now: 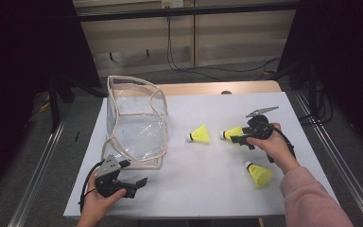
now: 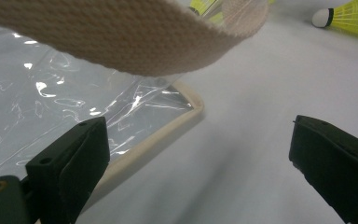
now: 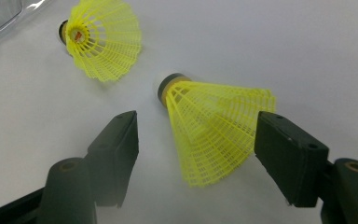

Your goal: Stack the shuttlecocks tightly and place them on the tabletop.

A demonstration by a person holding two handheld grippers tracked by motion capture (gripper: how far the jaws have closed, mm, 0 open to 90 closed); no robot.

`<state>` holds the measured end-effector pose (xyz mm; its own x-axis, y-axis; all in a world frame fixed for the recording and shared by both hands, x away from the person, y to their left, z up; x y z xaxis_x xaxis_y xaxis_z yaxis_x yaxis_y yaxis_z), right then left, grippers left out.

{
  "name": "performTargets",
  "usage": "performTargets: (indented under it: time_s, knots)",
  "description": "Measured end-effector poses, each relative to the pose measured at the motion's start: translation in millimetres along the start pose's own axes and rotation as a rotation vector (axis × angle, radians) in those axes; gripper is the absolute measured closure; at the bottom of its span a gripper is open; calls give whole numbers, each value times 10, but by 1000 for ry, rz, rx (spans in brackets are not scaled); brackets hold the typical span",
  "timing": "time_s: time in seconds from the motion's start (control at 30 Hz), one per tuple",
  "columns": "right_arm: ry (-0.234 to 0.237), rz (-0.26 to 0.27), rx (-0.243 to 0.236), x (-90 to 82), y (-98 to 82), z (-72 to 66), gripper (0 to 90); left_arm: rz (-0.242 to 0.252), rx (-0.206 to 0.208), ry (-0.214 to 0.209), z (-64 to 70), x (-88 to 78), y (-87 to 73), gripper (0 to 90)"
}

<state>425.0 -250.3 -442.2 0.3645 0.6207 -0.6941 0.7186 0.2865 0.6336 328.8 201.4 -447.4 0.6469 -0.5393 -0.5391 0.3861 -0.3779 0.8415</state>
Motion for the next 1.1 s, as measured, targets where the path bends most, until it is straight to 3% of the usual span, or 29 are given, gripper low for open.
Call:
performTargets:
  time_s: [0.23, 0.3, 0.4, 0.47, 0.8, 0.83, 1.0, 1.07, 1.1]
  knots:
    - [2, 6, -8, 39, 7, 7, 282, 4, -7, 0, 4, 1, 3, 50]
    - [-22, 26, -43, 65, 21, 32, 275, 0, 0, 1, -1, -1, 0, 50]
    - [-20, 22, -46, 81, 25, 28, 280, 3, 0, 1, 1, 4, -1, 50]
    - [-33, 22, -62, 88, 30, 35, 327, -1, 0, 1, -1, 1, -1, 50]
    - [-13, 1, -65, 109, 21, 25, 478, 1, 3, 3, -6, -3, 2, 50]
    - [-13, 1, -67, 110, 22, 26, 484, 8, -18, -2, 4, 1, -1, 50]
    - [-18, -3, -67, 114, 18, 31, 540, 2, 3, 4, -6, -2, 2, 50]
    - [-8, -4, -59, 118, 14, 31, 564, 3, 3, 4, -6, -3, 2, 50]
    - [2, -22, -19, 116, 2, 2, 567, 13, -6, -3, -3, -2, 3, 50]
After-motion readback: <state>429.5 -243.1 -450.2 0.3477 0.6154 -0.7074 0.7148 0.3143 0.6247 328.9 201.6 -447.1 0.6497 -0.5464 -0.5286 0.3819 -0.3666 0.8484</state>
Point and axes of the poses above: each handheld gripper's, and its own axes: x roughly forward along the jaws, y roughly out of its top, z roughly to its right, the point moved 3 cm from there along x, roughly forward along the jaws, and after that the axes turned 12 degrees about y, right-handed, at the moved point
